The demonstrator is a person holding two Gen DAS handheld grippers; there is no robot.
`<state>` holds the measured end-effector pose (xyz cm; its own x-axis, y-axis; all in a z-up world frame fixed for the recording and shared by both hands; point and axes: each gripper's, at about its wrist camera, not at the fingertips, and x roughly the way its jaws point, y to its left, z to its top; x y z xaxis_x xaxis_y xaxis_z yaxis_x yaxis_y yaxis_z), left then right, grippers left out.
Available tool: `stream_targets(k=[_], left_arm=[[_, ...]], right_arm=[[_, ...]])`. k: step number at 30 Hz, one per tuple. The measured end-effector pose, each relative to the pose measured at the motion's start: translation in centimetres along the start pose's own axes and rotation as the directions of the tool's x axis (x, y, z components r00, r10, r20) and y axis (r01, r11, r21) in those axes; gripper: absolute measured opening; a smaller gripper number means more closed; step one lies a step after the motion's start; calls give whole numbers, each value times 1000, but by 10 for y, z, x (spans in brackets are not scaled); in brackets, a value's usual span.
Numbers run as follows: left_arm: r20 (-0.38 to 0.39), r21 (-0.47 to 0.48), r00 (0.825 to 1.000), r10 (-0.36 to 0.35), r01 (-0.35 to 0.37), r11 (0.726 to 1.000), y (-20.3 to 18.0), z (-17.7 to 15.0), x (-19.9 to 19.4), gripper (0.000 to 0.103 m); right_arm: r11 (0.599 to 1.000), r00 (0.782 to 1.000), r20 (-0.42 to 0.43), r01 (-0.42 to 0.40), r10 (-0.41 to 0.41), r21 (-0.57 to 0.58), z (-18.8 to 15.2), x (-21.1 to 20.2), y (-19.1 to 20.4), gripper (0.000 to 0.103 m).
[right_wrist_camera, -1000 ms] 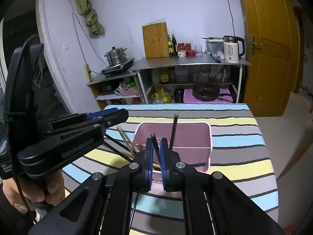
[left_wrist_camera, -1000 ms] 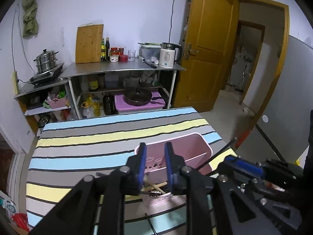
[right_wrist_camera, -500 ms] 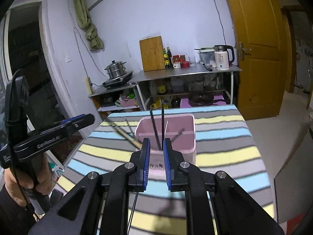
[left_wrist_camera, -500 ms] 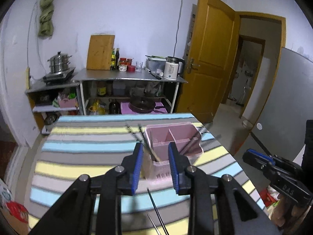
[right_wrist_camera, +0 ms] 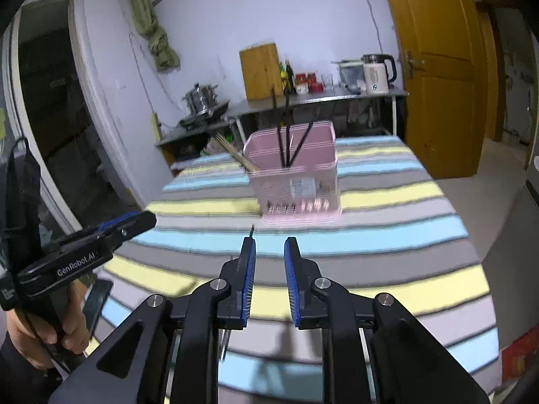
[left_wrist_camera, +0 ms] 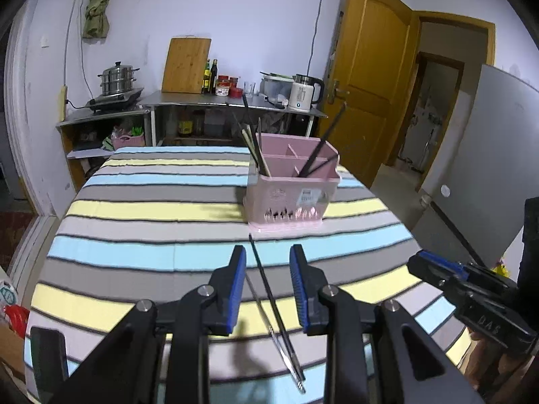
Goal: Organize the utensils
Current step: 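Move both tools back down to the last chopsticks on the cloth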
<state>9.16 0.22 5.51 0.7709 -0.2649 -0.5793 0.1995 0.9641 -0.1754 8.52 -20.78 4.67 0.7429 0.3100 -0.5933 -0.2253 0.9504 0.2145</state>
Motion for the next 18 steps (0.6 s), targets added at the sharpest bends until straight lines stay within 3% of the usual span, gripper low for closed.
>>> stream_targets(k=[8,18], left_arm=[[-45,-3,999,4,-5,1000,2,-23,2,28],[-111,-26,994,22,-25,999,15,-35,32,28]], right_arm=[[999,995,-92,-43,44,16,-21,15,6,19],[999,988,-150,-42,40,-11,-25,44,14,19]])
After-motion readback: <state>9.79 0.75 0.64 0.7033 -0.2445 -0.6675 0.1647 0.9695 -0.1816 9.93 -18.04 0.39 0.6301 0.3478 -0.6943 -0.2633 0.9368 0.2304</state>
